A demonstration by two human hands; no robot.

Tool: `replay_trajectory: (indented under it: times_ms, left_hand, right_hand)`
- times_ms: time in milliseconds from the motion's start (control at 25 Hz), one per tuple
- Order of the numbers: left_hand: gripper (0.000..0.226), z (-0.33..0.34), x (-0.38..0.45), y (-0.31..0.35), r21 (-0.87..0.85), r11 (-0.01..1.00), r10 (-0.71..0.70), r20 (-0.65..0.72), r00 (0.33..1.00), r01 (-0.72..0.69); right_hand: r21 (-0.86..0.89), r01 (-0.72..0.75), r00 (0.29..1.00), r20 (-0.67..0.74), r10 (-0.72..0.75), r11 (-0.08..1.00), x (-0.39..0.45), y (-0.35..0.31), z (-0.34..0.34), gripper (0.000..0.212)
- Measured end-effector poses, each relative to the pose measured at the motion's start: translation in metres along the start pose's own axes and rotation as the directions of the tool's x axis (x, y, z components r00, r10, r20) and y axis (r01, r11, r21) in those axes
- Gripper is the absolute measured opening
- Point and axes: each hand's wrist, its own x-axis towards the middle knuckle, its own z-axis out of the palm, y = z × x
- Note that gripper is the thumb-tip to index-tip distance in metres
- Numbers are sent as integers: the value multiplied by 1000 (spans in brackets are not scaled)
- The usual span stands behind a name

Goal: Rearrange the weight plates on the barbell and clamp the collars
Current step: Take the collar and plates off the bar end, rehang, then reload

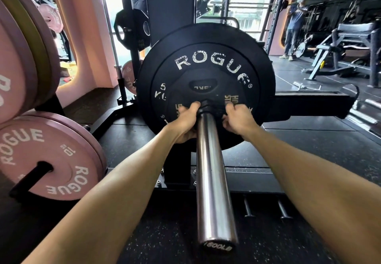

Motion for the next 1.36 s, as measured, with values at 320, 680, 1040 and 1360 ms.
replay_trajectory:
  times_ms: [320,680,1040,1360]
  left_hand:
    - [42,3,-54,-4,-18,999,-34,-12,999,33]
    - [49,-6,-189,-21,-61,997,-50,102,994,56]
    - [50,-13,-328,-39,-11,999,-41,200,979,44]
    - [53,29,-375,-44,116,985,-167,418,893,130]
  right_hand:
    - [-180,1,989,145,25,984,-55,-26,-21,54]
    - [-149,-10,987,154,33,989,-191,-39,-48,51]
    - [-172,-10,989,146,35,985,-320,-51,-71,50]
    - [-160,-138,976,146,161,977,-368,-41,-134,37]
